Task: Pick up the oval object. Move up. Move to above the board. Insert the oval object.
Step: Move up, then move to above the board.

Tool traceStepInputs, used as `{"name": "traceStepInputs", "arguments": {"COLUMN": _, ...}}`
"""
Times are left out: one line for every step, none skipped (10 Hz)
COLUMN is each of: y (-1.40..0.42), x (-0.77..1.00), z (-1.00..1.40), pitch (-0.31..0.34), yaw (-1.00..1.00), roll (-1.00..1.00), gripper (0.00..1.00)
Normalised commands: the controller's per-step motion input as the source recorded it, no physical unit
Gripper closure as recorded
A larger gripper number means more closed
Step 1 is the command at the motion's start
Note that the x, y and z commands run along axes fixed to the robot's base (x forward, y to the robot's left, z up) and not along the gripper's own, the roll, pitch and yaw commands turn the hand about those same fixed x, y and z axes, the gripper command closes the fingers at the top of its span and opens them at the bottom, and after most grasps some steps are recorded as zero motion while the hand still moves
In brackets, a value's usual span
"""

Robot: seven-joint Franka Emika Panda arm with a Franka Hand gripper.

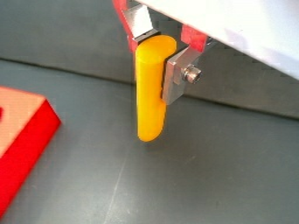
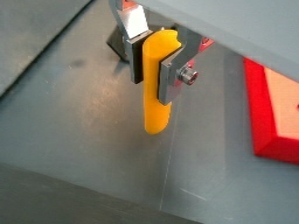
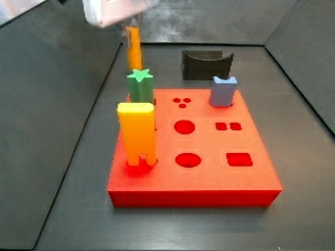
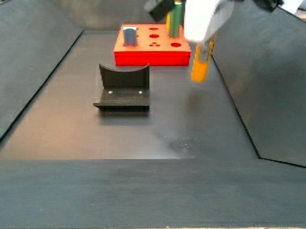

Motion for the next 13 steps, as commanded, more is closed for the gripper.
{"name": "traceStepInputs", "arguments": {"y": 0.02, "x": -0.02, "z": 0.29, "pitch": 0.029, "yaw": -0.02, "roll": 0.03, "gripper": 1.0}}
{"name": "traceStepInputs", "arguments": {"y": -0.07, "x": -0.1, "z": 1.0, "pitch": 0.195, "yaw": 0.22, "roll": 0.48, "gripper": 1.0}}
{"name": "traceStepInputs", "arguments": {"y": -0.07, "x": -0.1, "z": 1.0, "pitch": 0.188, "yaw": 0.23, "roll": 0.49, "gripper": 1.0}}
{"name": "traceStepInputs", "arguments": {"y": -0.07, "x": -0.09, "z": 1.0, "pitch": 0.161, "yaw": 0.25, "roll": 0.46, "gripper": 1.0}}
{"name": "traceStepInputs", "arguments": {"y": -0.07, "x": -0.08, "z": 1.0, "pitch": 0.132, "yaw": 0.25, "roll": 0.38, "gripper": 1.0}}
{"name": "traceStepInputs", "arguments": {"y": -0.06, "x": -0.07, "z": 1.0, "pitch": 0.1, "yaw": 0.24, "roll": 0.24, "gripper": 1.0}}
{"name": "traceStepInputs", "arguments": {"y": -0.06, "x": -0.06, "z": 1.0, "pitch": 0.081, "yaw": 0.24, "roll": 0.19, "gripper": 1.0}}
{"name": "traceStepInputs", "arguments": {"y": -0.05, "x": -0.05, "z": 1.0, "pitch": 0.067, "yaw": 0.24, "roll": 0.17, "gripper": 1.0}}
{"name": "traceStepInputs", "arguments": {"y": -0.05, "x": -0.04, "z": 1.0, "pitch": 0.06, "yaw": 0.24, "roll": 0.15, "gripper": 1.0}}
{"name": "traceStepInputs", "arguments": {"y": -0.05, "x": -0.03, "z": 0.95, "pitch": 0.063, "yaw": 0.24, "roll": 0.14, "gripper": 1.0}}
{"name": "traceStepInputs", "arguments": {"y": -0.04, "x": -0.02, "z": 0.77, "pitch": 0.068, "yaw": 0.24, "roll": 0.13, "gripper": 1.0}}
{"name": "traceStepInputs", "arguments": {"y": -0.03, "x": 0.0, "z": 0.54, "pitch": 0.072, "yaw": 0.25, "roll": 0.11, "gripper": 1.0}}
{"name": "traceStepInputs", "arguments": {"y": -0.03, "x": 0.0, "z": 0.42, "pitch": 0.073, "yaw": 0.25, "roll": 0.1, "gripper": 1.0}}
